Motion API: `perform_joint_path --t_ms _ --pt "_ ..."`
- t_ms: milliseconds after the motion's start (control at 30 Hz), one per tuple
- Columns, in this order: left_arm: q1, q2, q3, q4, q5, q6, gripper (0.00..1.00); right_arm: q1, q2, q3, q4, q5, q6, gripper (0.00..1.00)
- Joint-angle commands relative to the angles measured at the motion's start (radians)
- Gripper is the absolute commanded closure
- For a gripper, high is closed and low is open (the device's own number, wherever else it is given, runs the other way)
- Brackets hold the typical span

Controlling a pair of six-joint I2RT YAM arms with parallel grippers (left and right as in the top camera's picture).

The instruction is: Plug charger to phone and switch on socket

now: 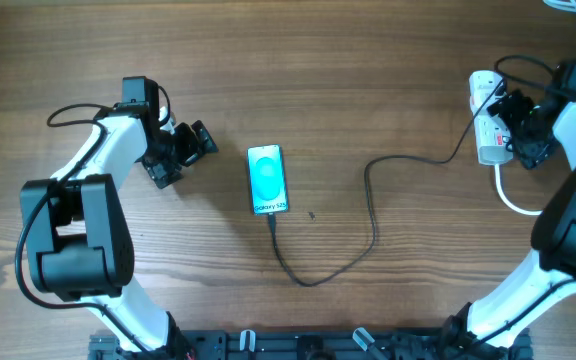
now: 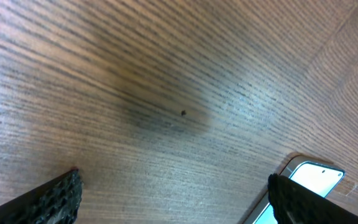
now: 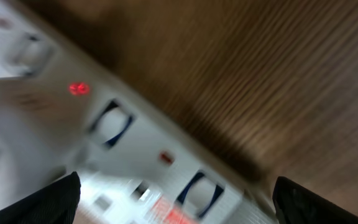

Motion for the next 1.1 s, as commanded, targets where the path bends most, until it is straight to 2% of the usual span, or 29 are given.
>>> perform_joint_path --t_ms 0,133,233,300,400,667,733,933,1067 --pt "0.002 0.011 0.011 0.002 0.008 -0.003 0.00 0.005 0.077 0.016 0.005 -0.009 0.009 0.00" --pt "0.002 0.011 0.011 0.002 0.008 -0.003 0.00 -0.008 -0.071 0.027 -0.077 -0.010 0.008 0.00" --pt "0.002 0.011 0.011 0.002 0.008 -0.002 0.00 -0.003 -0.186 0.027 -0.076 -0.010 0.001 0.00" --pt "0.002 0.011 0.011 0.002 0.008 -0.002 0.00 -0.003 -0.203 0.026 -0.054 -0.011 0.002 0.00" --pt "0.002 0.011 0.011 0.002 0.008 -0.003 0.00 -0.002 -0.173 0.021 -0.028 -0.010 0.018 0.00" --pt "0.002 0.011 0.011 0.002 0.008 -0.003 0.00 0.020 0.078 0.015 0.038 -0.028 0.019 0.00" --pt "0.002 0.011 0.011 0.002 0.008 -0.002 0.00 0.020 0.095 0.016 0.036 -0.029 0.019 0.00" --pt "0.002 0.011 0.011 0.002 0.008 -0.002 0.00 0.002 -0.084 0.031 -0.054 -0.037 -0.019 0.00" --pt "0.002 0.011 0.011 0.002 0.008 -0.003 0.00 -0.020 -0.219 0.031 -0.129 0.017 -0.182 0.00"
